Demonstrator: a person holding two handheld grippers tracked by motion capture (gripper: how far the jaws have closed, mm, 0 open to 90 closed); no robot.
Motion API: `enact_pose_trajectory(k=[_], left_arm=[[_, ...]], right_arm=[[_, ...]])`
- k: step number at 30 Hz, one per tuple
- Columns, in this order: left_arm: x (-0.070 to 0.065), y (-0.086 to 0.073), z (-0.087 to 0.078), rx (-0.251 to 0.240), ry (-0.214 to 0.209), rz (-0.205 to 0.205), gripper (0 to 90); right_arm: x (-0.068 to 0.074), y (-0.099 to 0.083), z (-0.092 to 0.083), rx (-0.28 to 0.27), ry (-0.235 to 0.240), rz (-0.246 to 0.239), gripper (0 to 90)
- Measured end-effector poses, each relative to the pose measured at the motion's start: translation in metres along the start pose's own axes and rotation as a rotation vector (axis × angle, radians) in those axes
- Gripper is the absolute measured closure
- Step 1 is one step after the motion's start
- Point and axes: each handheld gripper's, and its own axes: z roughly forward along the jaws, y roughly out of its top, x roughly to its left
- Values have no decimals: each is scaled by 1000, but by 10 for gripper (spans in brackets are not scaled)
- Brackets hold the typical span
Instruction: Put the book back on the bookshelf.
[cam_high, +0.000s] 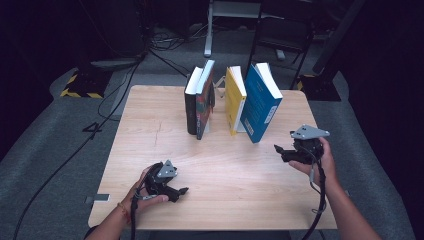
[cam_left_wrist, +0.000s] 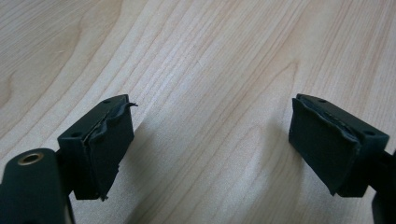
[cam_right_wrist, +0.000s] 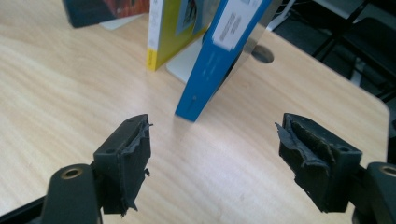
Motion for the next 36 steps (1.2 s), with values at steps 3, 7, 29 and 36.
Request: enact_pose_trajectory(k=[3, 7, 29, 36], left_arm=[[0, 0, 0, 0, 0, 0, 141], [0, 0, 0, 0, 0, 0, 141], [-1, 0, 0, -1, 4, -3, 142], [-1, 0, 0, -1, 4, -3, 142]], right_arm=[[1, -10, -1, 17, 9, -8, 257], [5, -22, -3, 33, 12, -37, 256], [17, -91, -13, 63, 94, -56, 250], [13, -113, -14, 70, 112, -12, 251]])
